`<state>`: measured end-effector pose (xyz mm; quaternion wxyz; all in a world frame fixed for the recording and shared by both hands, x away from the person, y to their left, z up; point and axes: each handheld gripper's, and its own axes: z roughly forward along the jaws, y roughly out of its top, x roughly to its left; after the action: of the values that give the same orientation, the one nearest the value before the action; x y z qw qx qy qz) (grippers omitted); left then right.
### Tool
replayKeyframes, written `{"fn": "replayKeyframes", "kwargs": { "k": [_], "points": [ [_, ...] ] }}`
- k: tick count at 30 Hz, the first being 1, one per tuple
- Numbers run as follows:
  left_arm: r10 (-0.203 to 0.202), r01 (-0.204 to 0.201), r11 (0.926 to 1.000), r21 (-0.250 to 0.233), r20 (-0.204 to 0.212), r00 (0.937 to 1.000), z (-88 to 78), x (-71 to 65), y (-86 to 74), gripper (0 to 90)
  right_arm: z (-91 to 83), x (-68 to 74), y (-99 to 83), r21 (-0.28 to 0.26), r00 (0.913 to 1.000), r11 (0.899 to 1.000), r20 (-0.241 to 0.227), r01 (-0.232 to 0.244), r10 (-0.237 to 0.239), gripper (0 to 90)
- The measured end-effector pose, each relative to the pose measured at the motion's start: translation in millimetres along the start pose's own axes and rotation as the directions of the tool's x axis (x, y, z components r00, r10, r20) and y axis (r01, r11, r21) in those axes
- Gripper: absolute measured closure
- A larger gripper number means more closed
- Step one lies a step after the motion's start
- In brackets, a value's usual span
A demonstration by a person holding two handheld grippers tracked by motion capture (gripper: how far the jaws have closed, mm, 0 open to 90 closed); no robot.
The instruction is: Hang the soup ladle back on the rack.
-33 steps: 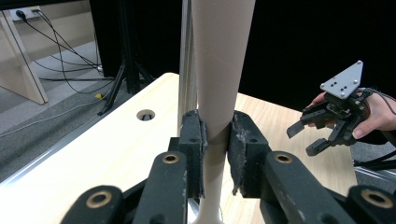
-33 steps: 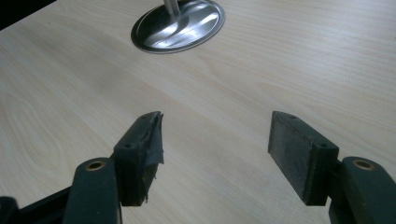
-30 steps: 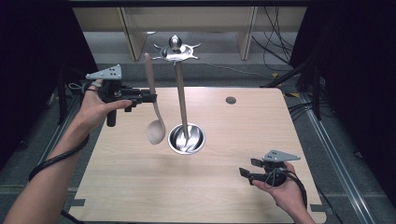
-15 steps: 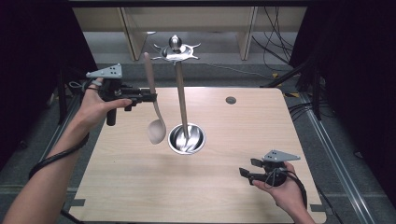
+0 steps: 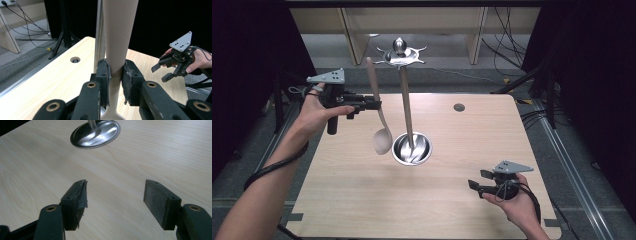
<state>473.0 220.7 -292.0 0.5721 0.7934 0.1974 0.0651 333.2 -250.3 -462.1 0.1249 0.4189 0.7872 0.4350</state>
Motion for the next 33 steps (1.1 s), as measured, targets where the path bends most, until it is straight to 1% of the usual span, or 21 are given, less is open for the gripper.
{"fn": "replayKeyframes", "kwargs": {
  "k": [7,11,19,24,25,26,28,29,30,33],
  "points": [
    [0.001,-0.001,1.0,-0.003,0.007,1.0,-1.7,-0.4,2.8,75.7,0.0,0.0,0.0,0.0,1.0,1.0,0.0,0.0,0.0,35.7],
    [0.003,-0.003,0.9999,0.01,0.013,0.9999,-1.1,-0.5,4.0,75.6,-0.1,0.0,0.0,0.001,1.0,1.0,0.0,0.0,0.0,35.7],
    [0.0,-0.001,0.9998,0.02,0.023,0.9997,0.2,-0.5,6.3,75.6,-0.2,-0.3,-0.1,-0.003,1.0,1.0,0.001,0.003,-0.003,35.7],
    [-0.014,0.014,0.9995,0.027,0.029,0.9995,-0.3,-0.3,9.4,75.6,-0.1,-0.3,-0.1,-0.004,1.0,1.0,0.001,0.002,-0.002,35.8],
    [-0.018,0.017,0.9992,0.035,0.027,0.9995,-1.0,-0.4,10.3,75.6,-0.1,-0.2,-0.1,-0.004,1.0,1.0,0.001,0.002,-0.002,35.8],
    [-0.023,0.022,0.9991,0.035,0.033,0.9992,-1.2,-0.4,10.9,75.7,0.0,-0.3,-0.1,-0.004,1.0,1.0,-0.003,0.0,0.0,35.7],
    [-0.028,0.027,0.9988,0.042,0.032,0.9991,-1.7,-0.8,11.6,75.7,0.0,-0.2,0.0,-0.001,0.9999,1.0,-0.011,-0.002,0.002,35.7],
    [-0.036,0.034,0.9986,0.04,0.039,0.9986,-1.4,-1.0,11.8,75.7,1.3,0.1,-0.2,-0.002,0.9995,1.0,-0.029,-0.014,0.014,35.8],
    [-0.039,0.037,0.9983,0.045,0.042,0.9984,-1.4,-1.3,12.2,75.7,1.4,0.0,-0.2,-0.002,0.9995,1.0,-0.029,-0.013,0.013,35.8],
    [-0.041,0.038,0.9973,0.063,0.045,0.9981,-0.8,-2.4,12.8,75.7,-0.2,-0.2,0.0,-0.004,1.0,1.0,0.002,0.001,-0.001,35.8]
  ]
}}
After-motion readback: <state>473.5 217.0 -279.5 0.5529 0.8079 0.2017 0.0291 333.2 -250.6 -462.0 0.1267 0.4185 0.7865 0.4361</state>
